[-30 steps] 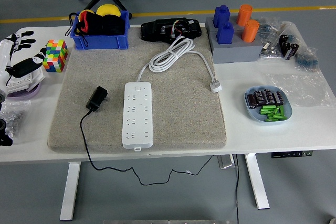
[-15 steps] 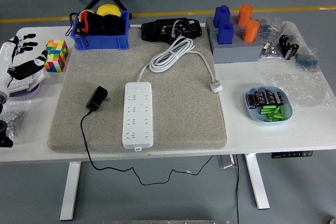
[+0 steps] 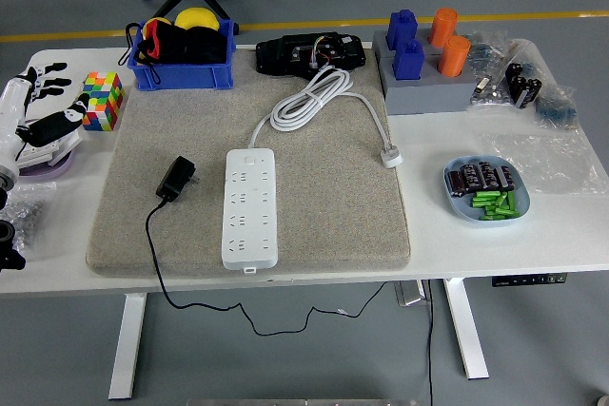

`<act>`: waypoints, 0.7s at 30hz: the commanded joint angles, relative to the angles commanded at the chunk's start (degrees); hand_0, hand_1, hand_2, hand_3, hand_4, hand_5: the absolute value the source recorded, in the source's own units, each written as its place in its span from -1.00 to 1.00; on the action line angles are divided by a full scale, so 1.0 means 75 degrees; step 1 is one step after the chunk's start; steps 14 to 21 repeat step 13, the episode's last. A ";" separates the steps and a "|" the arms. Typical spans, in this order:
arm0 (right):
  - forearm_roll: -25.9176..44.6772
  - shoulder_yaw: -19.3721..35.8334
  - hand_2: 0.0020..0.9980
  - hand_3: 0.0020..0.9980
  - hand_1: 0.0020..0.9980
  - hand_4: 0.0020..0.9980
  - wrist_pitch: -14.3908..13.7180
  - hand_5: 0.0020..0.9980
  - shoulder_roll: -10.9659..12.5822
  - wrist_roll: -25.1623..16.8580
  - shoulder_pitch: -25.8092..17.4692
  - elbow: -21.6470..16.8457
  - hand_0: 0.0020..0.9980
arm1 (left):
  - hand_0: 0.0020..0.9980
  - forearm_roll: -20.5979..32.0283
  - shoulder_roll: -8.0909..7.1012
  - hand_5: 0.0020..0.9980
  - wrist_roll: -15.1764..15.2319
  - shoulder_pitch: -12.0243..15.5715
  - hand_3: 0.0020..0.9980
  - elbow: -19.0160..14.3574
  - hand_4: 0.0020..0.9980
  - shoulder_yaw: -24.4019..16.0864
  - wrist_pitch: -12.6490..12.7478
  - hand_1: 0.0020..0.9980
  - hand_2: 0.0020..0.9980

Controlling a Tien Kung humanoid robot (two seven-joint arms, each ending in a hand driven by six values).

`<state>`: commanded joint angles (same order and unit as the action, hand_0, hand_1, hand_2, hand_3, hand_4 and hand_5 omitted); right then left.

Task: Pull the plug out,throw it away,press the button

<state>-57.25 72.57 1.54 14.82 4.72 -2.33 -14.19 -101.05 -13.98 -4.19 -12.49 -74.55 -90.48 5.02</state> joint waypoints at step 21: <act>-0.0015 0.0031 0.32 0.29 0.36 0.49 0.0002 0.19 -0.0001 -0.0001 0.0003 -0.0004 0.46 | 0.62 0.0000 0.0025 -0.42 0.0006 0.0006 0.68 -0.0043 0.34 -0.0006 0.0002 0.46 0.49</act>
